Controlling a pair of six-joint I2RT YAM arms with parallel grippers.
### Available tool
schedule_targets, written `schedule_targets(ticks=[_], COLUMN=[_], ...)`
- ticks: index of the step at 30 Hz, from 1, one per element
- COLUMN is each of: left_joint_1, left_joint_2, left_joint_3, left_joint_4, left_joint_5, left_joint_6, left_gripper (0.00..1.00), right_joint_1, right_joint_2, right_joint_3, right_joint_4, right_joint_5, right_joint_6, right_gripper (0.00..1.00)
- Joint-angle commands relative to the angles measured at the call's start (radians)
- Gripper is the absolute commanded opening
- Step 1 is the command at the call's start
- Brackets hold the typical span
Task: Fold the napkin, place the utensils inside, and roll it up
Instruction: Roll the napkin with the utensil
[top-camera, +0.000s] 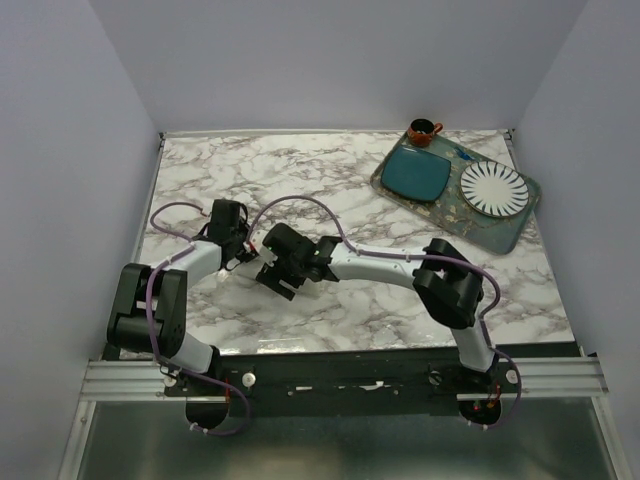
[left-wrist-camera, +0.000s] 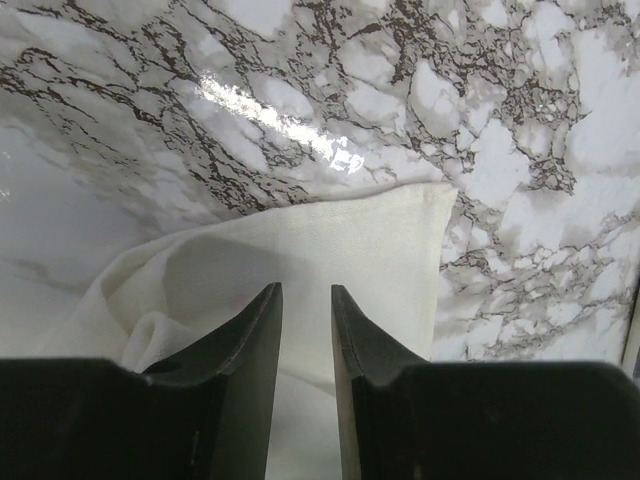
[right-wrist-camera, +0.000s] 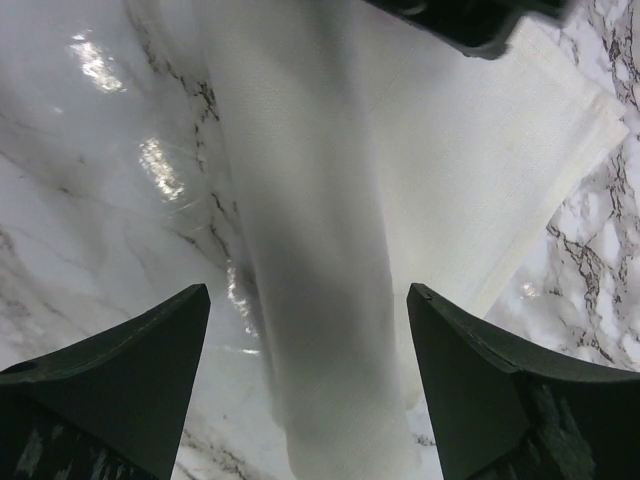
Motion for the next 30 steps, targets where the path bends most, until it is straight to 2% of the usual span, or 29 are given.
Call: schedule_targets(ticks=[1,3,8,9,13,15,18,22,23,25,30], left_joint_1=[0.022,0.046,0.099,0.105,0.111,0.111,0.109,0.083,0.065,0.005,-0.116], left_joint_2=[0.010,0.006,-0.022,-0.040,-0.110,-0.132,-0.172,-0.204,-0.206,-0.217,-0.197], left_joint_3=[0.068,0.089,0.138,0.145,0.131,0.138,0.123,0.105,0.106,0.093,0.097], left_joint_4=[-0.063,-0.072,-0.138,-0.144,-0.182,-0.222,-0.329,-0.443,-0.461,-0.471,-0.432], left_joint_5=[-0.002,0.013,0.052,0.053,0.055,0.038,0.011,-0.012,-0.026,-0.048,-0.095], left_joint_6=[-0.030,-0.041,-0.027,-0.018,0.034,0.074,0.122,0.089,0.082,0.037,-0.081], left_gripper=[0.38,0.44,0.50,0.57,0.72,0.81,0.81,0.79,0.79,0.79,0.80], right_joint_1=[0.024,0.024,0.021,0.020,-0.028,-0.049,-0.091,-0.166,-0.180,-0.221,-0.264], right_joint_2=[0.076,0.094,0.102,0.103,0.096,0.091,0.087,0.111,0.129,0.151,0.217], right_joint_3=[0.004,0.004,-0.019,-0.017,-0.017,-0.019,-0.017,0.018,0.025,0.047,0.085], right_joint_4=[0.066,0.067,0.087,0.086,0.089,0.089,0.086,0.066,0.064,0.063,0.046], right_joint_5=[0.157,0.158,0.154,0.147,0.028,-0.017,-0.141,-0.378,-0.423,-0.556,-0.673], right_joint_6=[-0.087,-0.084,-0.049,-0.042,0.021,0.047,0.069,0.109,0.167,0.201,0.297], right_gripper=[0.88,0.86,0.78,0.75,0.62,0.60,0.57,0.51,0.51,0.51,0.51])
